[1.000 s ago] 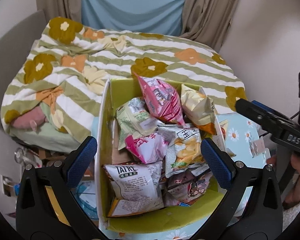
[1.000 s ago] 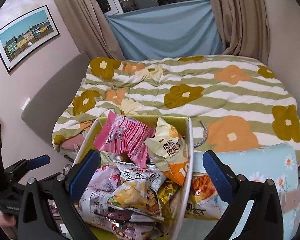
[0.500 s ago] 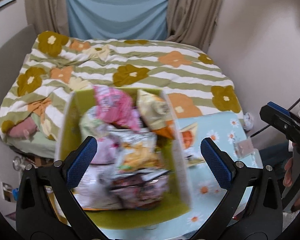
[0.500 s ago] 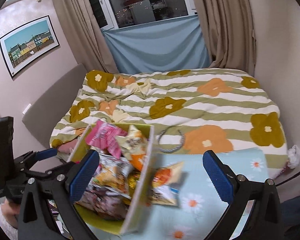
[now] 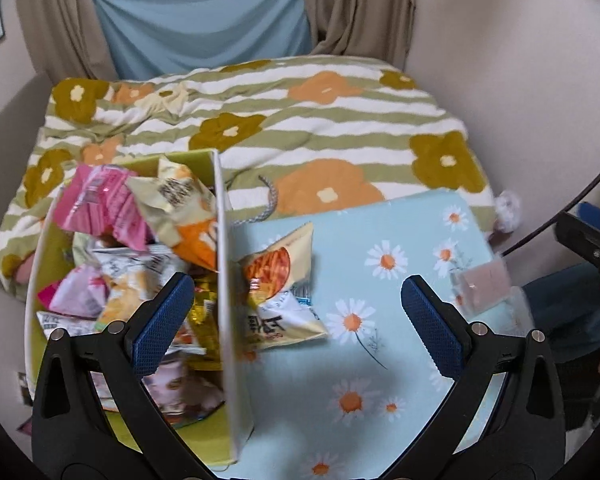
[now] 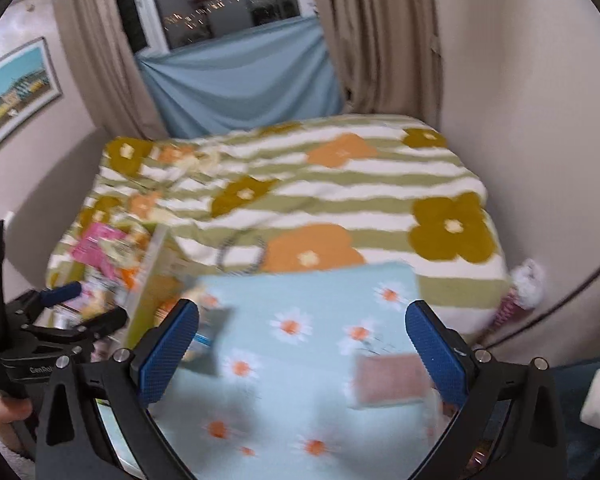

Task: Organize snacks
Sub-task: 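Move both tools back to the tray toward the cheese stick bag and pink pack, then grasp the cheese stick bag with the left gripper while the right grasps the pink wrapped pack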

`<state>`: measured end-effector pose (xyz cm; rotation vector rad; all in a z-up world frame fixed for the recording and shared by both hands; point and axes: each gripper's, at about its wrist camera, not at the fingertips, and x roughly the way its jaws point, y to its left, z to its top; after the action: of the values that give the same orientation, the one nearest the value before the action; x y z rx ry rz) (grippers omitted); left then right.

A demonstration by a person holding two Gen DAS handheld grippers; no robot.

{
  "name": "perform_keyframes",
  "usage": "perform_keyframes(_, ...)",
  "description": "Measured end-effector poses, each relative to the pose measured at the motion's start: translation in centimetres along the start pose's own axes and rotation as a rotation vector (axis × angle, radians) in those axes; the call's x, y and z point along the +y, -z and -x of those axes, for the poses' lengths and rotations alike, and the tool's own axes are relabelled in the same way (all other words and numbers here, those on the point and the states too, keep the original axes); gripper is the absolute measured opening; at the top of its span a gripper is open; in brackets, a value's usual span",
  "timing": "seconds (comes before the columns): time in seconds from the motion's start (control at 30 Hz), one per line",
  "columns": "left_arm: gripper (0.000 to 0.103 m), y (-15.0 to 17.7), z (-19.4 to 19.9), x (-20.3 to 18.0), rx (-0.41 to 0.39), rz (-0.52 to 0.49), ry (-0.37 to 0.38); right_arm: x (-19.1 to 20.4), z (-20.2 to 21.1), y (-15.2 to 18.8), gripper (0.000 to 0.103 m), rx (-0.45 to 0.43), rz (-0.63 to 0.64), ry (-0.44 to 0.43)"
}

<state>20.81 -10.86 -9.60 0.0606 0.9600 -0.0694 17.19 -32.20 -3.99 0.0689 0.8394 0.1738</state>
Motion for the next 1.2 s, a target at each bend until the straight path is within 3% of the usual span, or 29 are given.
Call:
perform_keyframes(0.33,0.103,2.7,-8.5,-5.1,0.111,-0.095,-0.240,-6.4,-6.3,4.5,0.103,0.121,-0.003,0.006)
perform_keyframes(0.6,0.103,3.4,-13.9,-5.6,0.192,-0.117,-0.353,-8.2,-10.0,7.4,0.103,0.186,0.007,-0.016)
perform_keyframes(1.0,0.102,3.0,-17.7,-5.5,0.217,-0.216,-0.500,-8.4,-12.6,10.2,0.103,0.189,0.067,0.028)
perform_keyframes(1.1,0.091,3.1,-17.9,-5.8,0.208,-0.259,-0.526,-8.7,-13.2,10.4,0.103,0.202,0.055,0.038)
perform_keyframes(1.17,0.074,3.0,-18.0,-5.9,0.216,-0.265,-0.509,-8.8,-13.5,10.4,0.103,0.200,0.063,0.050)
perform_keyframes(1.2,0.073,3.1,-18.2,-5.6,0.236,-0.247,-0.485,-8.9,-13.6,10.3,0.103,0.200,0.064,0.051)
